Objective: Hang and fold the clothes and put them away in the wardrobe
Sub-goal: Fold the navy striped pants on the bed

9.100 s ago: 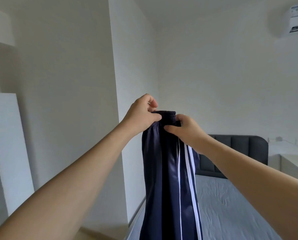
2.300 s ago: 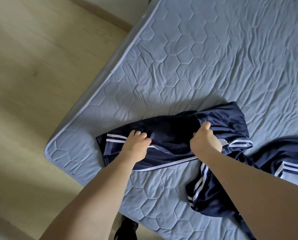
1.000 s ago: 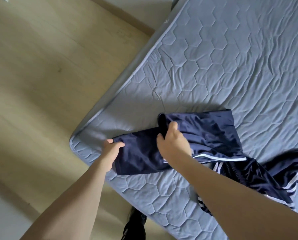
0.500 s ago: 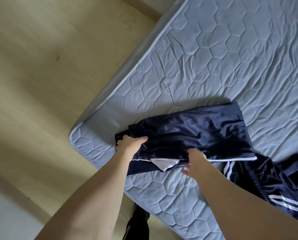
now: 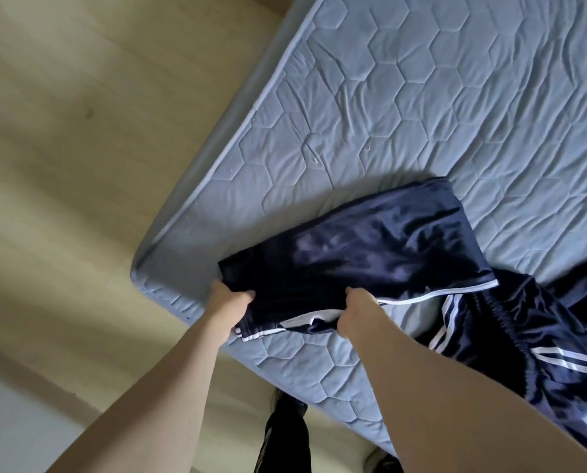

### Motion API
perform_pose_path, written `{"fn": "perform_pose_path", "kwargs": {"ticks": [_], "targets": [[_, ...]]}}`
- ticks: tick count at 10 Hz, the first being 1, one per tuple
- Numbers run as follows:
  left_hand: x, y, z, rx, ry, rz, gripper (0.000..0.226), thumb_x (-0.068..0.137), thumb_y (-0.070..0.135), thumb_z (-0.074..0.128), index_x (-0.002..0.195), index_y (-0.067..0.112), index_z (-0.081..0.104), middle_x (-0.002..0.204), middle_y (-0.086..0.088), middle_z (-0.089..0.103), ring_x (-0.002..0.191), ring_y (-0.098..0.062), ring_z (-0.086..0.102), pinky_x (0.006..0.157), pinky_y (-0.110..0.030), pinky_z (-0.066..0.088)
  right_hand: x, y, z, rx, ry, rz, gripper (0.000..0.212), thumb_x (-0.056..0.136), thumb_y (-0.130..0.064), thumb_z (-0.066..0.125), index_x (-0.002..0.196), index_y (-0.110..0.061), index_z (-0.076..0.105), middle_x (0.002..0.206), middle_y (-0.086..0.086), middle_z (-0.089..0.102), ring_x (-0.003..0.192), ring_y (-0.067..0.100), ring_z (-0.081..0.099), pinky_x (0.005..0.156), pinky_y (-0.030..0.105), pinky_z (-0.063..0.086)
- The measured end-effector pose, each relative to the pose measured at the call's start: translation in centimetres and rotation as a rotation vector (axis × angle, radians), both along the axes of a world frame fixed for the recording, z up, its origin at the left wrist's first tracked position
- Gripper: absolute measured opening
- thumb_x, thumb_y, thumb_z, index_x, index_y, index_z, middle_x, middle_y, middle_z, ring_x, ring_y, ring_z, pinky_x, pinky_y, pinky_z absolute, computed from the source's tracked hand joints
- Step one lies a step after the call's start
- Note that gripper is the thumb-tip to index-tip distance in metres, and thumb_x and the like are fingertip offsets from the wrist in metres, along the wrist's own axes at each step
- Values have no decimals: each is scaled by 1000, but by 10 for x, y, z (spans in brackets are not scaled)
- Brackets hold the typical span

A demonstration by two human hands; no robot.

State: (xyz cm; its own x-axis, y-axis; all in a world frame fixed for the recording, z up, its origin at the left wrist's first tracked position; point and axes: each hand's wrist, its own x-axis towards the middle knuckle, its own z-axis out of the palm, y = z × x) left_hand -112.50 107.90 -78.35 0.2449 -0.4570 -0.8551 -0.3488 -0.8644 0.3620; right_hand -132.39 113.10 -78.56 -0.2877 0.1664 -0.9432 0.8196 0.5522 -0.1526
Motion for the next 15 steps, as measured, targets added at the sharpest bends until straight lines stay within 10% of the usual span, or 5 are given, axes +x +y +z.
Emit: {"fn": "perform_pose_path", "kwargs": {"ticks": [1, 2, 4, 12, 15], "targets": [[4, -8, -10, -32, -120, -174, 60, 72, 33, 76, 120, 12, 47, 124, -14, 53, 104, -29, 56, 90, -39, 48, 0, 9, -35, 278, 447, 209, 13, 80, -49, 59, 70, -57, 62, 119, -50, 41, 134, 40, 31, 116, 41, 17], [-8, -30, -10, -368, -235, -454, 72, 74, 24, 76, 133, 5, 40, 134, -16, 42, 124, -33, 41, 107, -42, 34, 31, 21, -18, 210, -223, -752, 43, 71, -42, 67, 110, -26, 59, 110, -3, 65, 92, 29, 62, 68, 37, 51], [-12, -63, -14, -157, -418, -1263, 49, 85, 47, 57, 124, 17, 49, 130, -9, 51, 122, -34, 42, 102, -41, 32, 96, 19, 7, 1, -344, 27, 24, 80, -23, 71, 98, -11, 62, 87, 3, 65, 75, 19, 61, 64, 28, 44], [-18, 10, 104, -3, -33, -848, 55, 97, 14, 33, 148, 31, 23, 133, -9, 49, 94, -26, 55, 75, -30, 40, 49, 73, 105, -68, -244, 24, 22, 89, -16, 43, 69, -9, 49, 56, 7, 49, 49, 22, 50, 55, 32, 53], [-121, 19, 223, 135, 191, -629, 28, 85, 0, 44, 81, 16, 68, 82, -13, 61, 59, -23, 59, 44, -22, 51, -41, 108, 167, -68, -207, -144, 29, 76, -2, 47, 98, -9, 64, 69, 7, 64, 55, 21, 62, 62, 52, 56]]}}
